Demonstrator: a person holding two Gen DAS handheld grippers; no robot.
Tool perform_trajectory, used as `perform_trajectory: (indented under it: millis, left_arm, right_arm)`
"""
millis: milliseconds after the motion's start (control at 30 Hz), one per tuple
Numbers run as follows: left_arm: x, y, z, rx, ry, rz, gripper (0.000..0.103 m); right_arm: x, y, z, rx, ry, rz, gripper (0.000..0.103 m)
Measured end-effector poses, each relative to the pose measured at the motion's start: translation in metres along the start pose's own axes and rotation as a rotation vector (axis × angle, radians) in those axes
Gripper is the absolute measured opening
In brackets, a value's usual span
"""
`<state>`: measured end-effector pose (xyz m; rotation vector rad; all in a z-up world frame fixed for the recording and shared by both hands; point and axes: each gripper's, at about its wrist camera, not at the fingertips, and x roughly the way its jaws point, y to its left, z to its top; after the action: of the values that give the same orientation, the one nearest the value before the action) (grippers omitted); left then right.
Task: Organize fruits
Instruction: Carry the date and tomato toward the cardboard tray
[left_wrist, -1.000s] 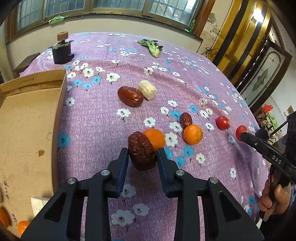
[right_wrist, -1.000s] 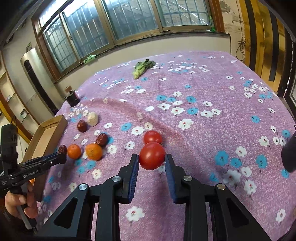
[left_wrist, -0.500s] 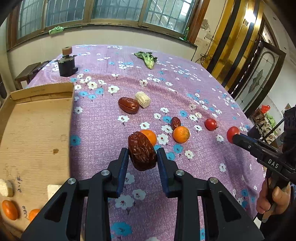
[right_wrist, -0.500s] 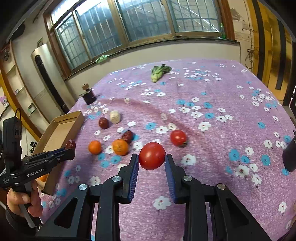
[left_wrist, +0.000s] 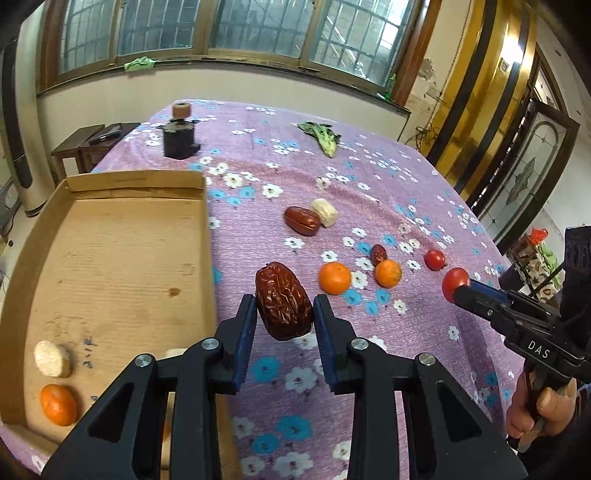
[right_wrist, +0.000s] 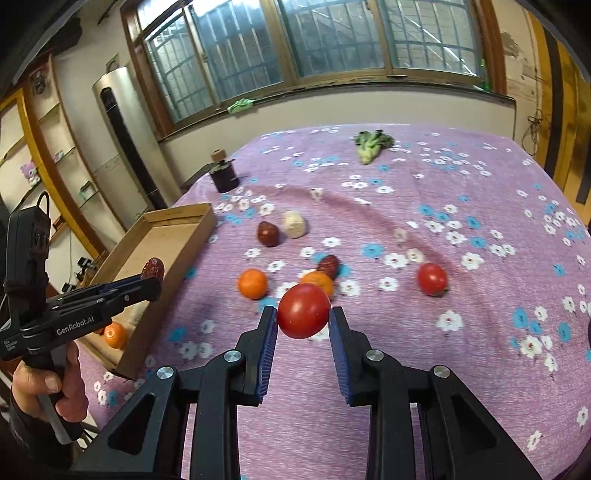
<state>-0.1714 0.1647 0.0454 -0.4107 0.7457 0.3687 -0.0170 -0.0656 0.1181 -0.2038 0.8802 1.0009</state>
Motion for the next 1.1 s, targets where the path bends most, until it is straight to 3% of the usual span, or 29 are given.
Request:
perform_trajectory:
  millis: [700, 1100]
  left_arm:
    - [-0.031, 0.062, -0.005, -0.095, -0.051, 0.073, 0.029]
    - [-0.038, 0.107, -0.004, -0.163, -0.068, 0.126, 0.029]
  right_arm:
    - [0.025, 0.084, 0.012, -0.134, 0.033, 0.104, 0.029]
    - [0.064, 0.145, 0.02, -0.214, 0.079, 0.215, 0.029]
